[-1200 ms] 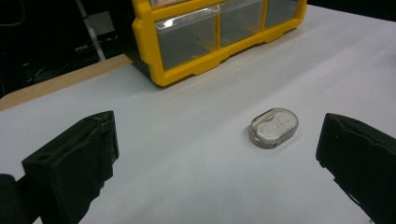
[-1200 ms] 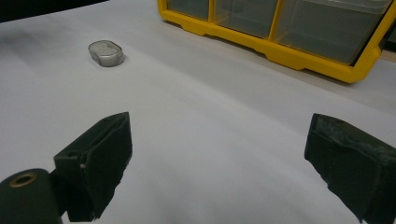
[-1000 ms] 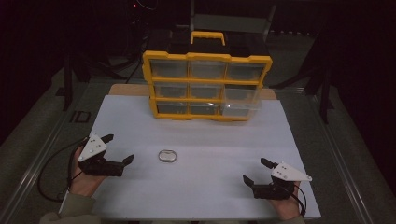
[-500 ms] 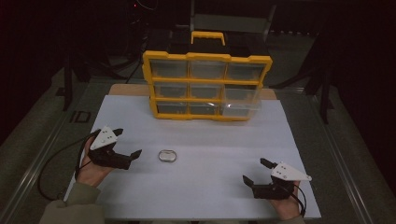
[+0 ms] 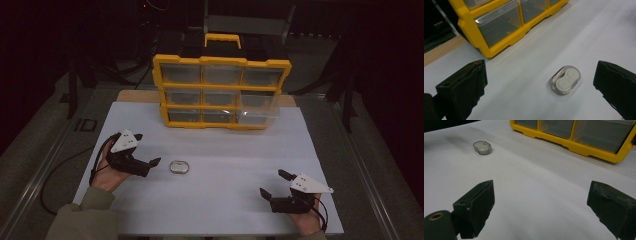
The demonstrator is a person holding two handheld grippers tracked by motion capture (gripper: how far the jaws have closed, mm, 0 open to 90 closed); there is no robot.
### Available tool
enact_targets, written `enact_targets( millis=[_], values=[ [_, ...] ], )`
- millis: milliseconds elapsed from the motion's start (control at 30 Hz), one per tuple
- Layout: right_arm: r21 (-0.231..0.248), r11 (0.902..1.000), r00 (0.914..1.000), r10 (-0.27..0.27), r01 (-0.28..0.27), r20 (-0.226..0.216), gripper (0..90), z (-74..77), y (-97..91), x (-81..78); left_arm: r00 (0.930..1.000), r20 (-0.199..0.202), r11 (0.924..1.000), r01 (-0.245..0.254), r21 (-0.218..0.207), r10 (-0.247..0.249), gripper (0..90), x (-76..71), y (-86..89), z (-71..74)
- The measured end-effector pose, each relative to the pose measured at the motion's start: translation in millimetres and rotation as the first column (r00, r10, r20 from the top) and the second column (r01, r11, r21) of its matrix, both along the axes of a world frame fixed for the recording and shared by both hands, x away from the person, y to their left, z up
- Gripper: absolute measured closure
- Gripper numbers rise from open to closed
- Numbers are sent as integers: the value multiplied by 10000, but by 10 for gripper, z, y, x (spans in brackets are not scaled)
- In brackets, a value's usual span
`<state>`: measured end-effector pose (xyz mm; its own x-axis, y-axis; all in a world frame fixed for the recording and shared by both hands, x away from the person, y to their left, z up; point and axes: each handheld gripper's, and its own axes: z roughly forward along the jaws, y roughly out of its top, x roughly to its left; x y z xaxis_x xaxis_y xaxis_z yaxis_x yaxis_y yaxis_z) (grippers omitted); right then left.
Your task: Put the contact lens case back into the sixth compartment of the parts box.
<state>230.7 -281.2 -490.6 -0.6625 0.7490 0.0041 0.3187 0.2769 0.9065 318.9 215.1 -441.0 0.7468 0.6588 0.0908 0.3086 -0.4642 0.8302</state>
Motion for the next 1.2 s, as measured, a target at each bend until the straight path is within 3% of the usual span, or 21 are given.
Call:
enact_targets(
  millis=[733, 1200],
  values=[
    [-16, 9999, 9999, 104, -104, 39, 76, 40, 13, 38, 9976, -419, 9979, 567, 307, -554, 0, 203, -242, -75],
    [-10, 9999, 9998, 170, -170, -34, 76, 29, 17, 46, 9892, -962, 9894, 1191, 829, -1110, 0, 361, -442, -233]
  ],
)
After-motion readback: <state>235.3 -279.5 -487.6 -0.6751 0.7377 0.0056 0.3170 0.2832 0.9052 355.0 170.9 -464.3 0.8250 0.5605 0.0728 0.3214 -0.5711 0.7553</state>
